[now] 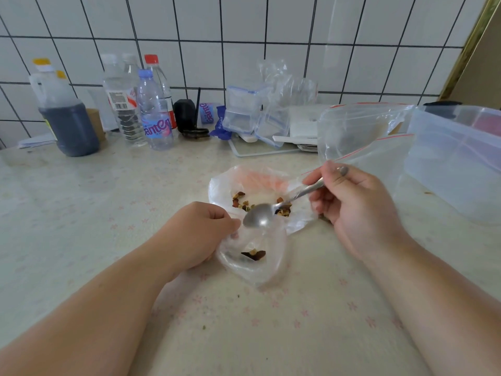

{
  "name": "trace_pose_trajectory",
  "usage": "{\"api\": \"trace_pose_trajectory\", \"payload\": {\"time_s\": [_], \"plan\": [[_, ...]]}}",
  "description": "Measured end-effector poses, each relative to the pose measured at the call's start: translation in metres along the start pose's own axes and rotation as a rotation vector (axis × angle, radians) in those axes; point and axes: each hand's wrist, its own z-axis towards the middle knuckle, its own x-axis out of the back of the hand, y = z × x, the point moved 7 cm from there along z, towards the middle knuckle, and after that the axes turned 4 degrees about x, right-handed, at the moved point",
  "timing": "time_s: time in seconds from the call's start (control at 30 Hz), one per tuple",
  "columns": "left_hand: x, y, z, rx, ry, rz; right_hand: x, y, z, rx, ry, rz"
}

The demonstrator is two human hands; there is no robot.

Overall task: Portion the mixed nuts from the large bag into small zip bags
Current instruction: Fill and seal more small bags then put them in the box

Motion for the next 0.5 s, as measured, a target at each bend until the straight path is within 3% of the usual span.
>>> {"api": "trace_pose_trajectory", "payload": {"time_s": [0.1, 0.23, 0.33, 0.5], "plan": [[0.000, 0.000, 0.000, 0.004, 0.012, 0.012, 0.012, 0.006, 0.003, -0.022, 0.143, -0.105], [0.001, 0.000, 0.001, -0.001, 0.011, 0.012, 0.013, 0.019, -0.001, -0.075, 0.205, -0.476], [0.000, 0.001, 0.000, -0.003, 0.008, 0.024, 0.003, 0.023, 0.002, -0.088, 0.130, -0.613], [0.000, 0.003, 0.000, -0.001, 0.008, 0.031, -0.010, 0.027, 0.004, -0.099, 0.017, -0.531]]}}
